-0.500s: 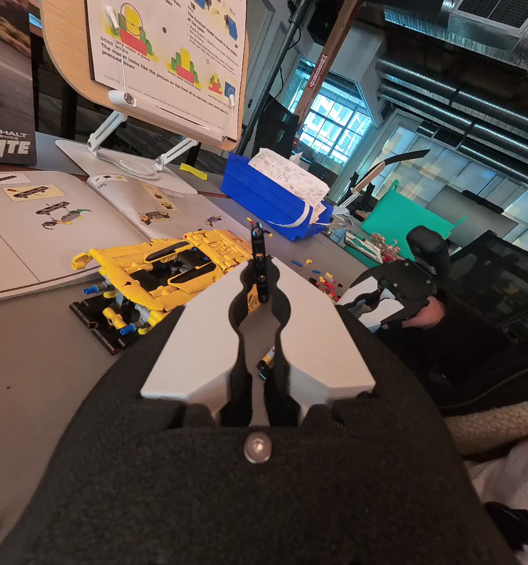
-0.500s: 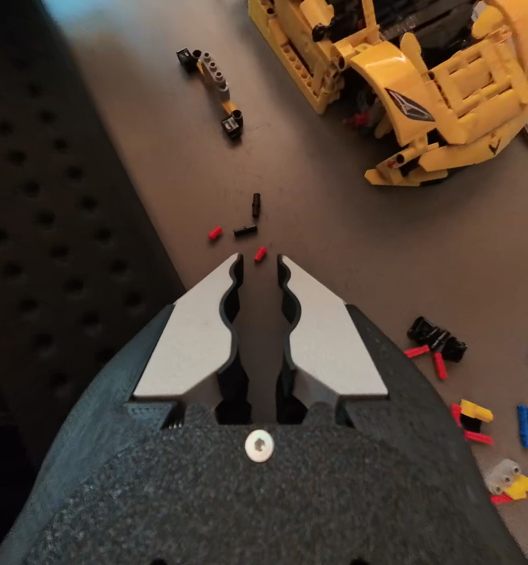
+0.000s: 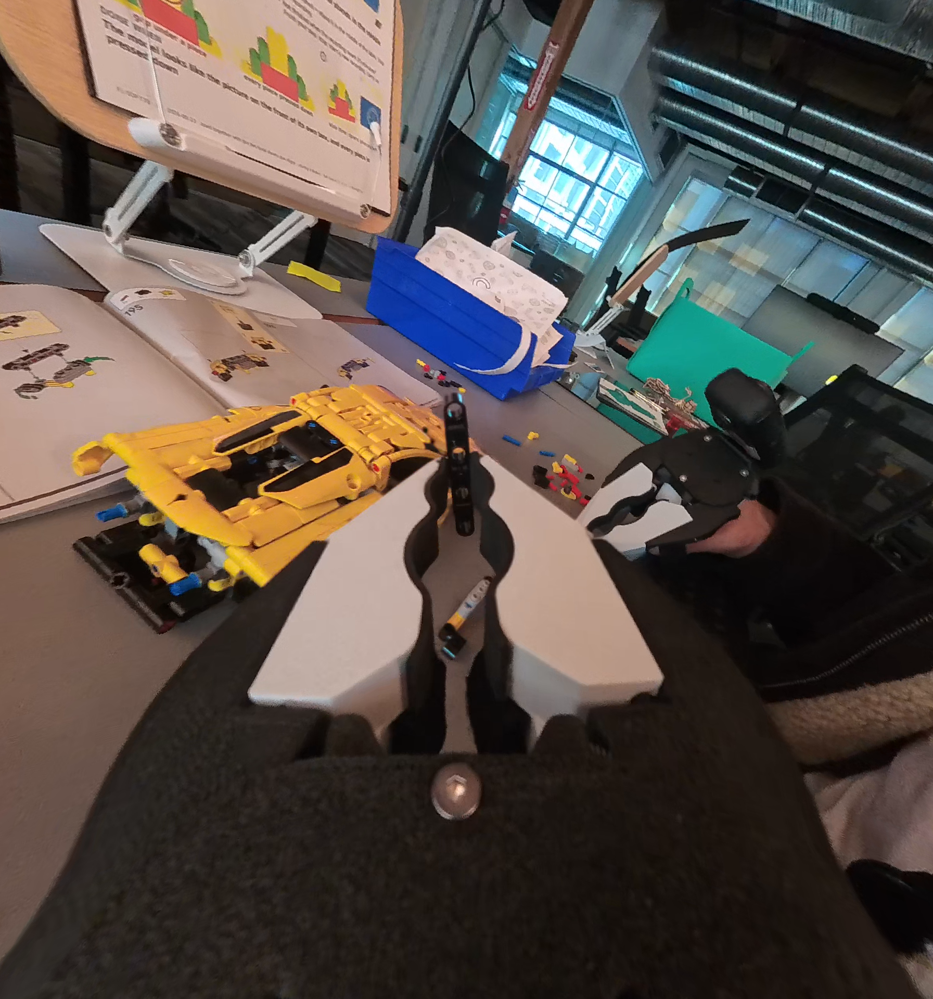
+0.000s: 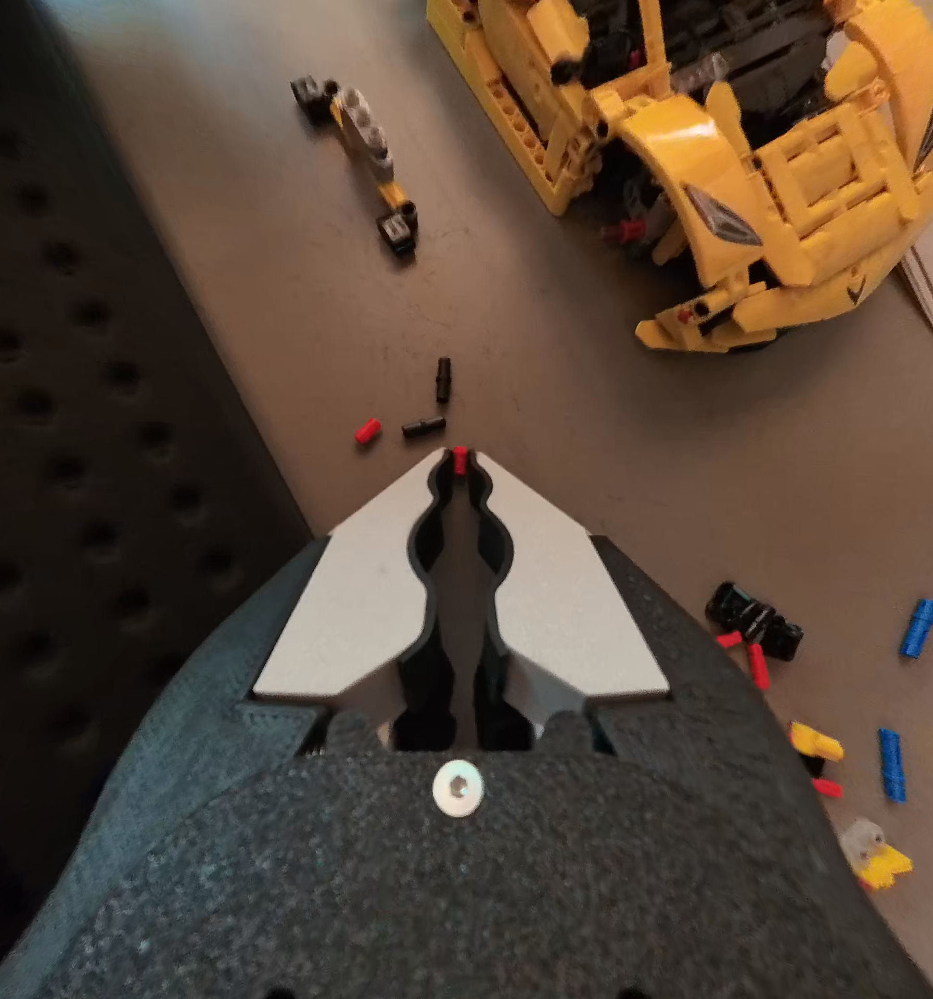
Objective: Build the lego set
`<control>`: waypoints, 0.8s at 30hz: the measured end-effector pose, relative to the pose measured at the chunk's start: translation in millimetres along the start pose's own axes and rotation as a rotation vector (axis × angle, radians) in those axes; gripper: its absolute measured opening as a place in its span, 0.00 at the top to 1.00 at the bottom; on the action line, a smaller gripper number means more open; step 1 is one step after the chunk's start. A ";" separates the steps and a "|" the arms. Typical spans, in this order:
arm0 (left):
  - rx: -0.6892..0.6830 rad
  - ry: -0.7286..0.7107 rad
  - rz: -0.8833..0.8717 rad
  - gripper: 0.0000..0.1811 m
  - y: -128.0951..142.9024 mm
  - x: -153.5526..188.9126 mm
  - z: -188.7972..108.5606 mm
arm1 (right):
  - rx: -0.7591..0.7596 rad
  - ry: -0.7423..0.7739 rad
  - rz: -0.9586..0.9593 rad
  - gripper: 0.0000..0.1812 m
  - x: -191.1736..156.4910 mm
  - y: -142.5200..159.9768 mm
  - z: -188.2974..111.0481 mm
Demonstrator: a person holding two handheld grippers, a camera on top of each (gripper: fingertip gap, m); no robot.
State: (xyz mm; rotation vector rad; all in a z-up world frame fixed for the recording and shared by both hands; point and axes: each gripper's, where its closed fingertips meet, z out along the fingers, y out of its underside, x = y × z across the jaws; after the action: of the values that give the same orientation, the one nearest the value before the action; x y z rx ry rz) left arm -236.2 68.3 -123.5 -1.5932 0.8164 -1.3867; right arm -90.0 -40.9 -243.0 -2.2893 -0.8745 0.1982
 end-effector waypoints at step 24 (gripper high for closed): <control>-0.130 0.126 0.113 0.96 31.9 53.1 31.2 | 0.675 -0.330 0.148 0.98 -41.0 -165.1 -19.6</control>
State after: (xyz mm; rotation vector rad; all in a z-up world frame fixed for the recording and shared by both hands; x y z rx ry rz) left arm -194.6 13.2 -130.3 -1.5431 1.0750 -1.3870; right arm -203.0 13.3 -126.3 -1.7009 -0.6565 0.8229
